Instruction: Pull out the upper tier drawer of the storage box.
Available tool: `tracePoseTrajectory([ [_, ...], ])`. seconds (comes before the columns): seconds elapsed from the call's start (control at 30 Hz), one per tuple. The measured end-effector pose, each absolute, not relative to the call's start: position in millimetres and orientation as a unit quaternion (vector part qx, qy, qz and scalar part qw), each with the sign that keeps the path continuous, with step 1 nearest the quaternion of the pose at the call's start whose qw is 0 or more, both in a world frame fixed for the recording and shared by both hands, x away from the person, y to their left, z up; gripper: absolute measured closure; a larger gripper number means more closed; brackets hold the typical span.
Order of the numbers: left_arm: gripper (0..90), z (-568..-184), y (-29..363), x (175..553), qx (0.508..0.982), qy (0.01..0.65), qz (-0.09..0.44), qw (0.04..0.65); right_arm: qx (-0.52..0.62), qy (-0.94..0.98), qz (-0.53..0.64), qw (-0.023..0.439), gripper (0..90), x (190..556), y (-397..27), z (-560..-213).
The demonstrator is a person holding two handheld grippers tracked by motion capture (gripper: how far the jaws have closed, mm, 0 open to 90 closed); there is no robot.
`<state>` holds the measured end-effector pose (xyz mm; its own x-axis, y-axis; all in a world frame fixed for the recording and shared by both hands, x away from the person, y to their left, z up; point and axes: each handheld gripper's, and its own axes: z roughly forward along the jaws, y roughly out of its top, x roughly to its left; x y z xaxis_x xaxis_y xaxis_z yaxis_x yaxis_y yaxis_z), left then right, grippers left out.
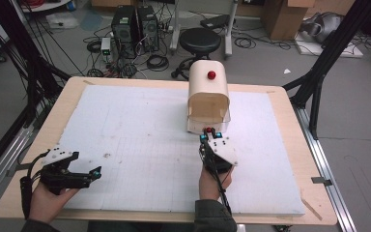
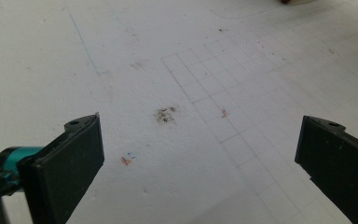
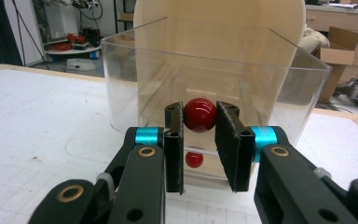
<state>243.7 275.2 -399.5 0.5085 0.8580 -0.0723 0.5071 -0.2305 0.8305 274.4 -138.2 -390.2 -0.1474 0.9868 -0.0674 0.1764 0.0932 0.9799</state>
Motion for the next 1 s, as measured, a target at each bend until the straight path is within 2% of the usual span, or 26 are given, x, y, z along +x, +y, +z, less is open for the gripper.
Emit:
tracePoseTrajectory([
  [1.0, 1.7, -399.2, 275.3, 243.7, 0.757, 0.45, 0.208, 0.425, 0.484, 0.596, 0.469, 0.436, 73.1, 267.6, -139.7, -390.5],
])
